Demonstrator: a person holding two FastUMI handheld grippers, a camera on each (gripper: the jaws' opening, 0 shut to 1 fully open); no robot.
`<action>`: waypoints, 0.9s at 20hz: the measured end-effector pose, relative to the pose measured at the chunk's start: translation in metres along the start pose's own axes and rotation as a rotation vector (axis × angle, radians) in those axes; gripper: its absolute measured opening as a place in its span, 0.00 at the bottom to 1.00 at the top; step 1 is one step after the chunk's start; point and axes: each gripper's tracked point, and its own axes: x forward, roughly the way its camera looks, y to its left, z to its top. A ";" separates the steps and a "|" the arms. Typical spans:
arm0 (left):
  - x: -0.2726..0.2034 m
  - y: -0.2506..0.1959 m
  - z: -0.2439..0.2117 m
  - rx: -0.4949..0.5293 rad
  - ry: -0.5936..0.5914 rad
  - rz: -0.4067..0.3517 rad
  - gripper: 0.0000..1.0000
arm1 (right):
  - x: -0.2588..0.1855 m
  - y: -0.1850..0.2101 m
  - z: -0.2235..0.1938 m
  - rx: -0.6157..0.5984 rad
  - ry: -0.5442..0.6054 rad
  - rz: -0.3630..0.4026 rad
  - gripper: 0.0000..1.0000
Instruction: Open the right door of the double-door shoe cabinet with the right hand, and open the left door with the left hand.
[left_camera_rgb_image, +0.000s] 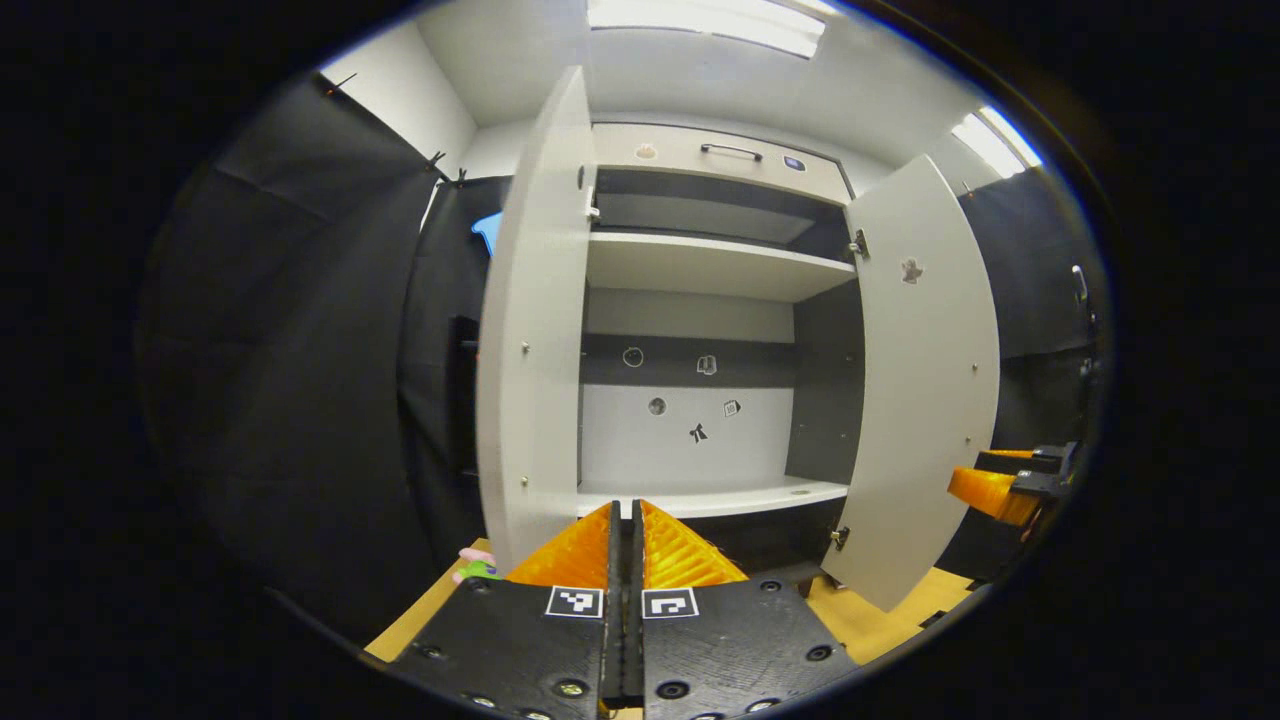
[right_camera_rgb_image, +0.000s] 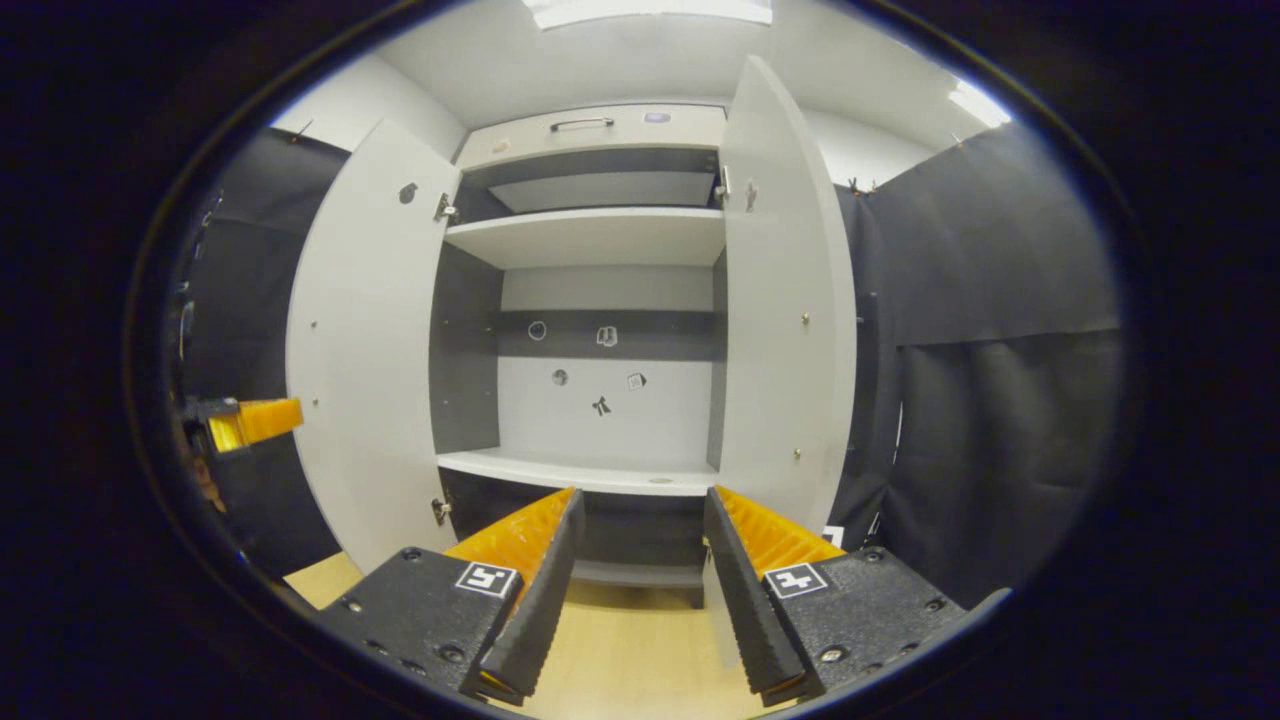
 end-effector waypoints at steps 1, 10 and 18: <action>0.003 -0.012 -0.005 -0.002 -0.005 -0.009 0.00 | -0.002 -0.002 0.001 0.012 -0.006 -0.003 0.76; 0.006 -0.062 -0.038 -0.210 0.079 -0.083 0.71 | -0.015 -0.015 -0.007 0.027 -0.034 -0.005 0.78; -0.004 -0.039 -0.034 -0.099 0.034 0.007 0.80 | -0.012 -0.012 -0.015 0.093 -0.016 0.020 0.77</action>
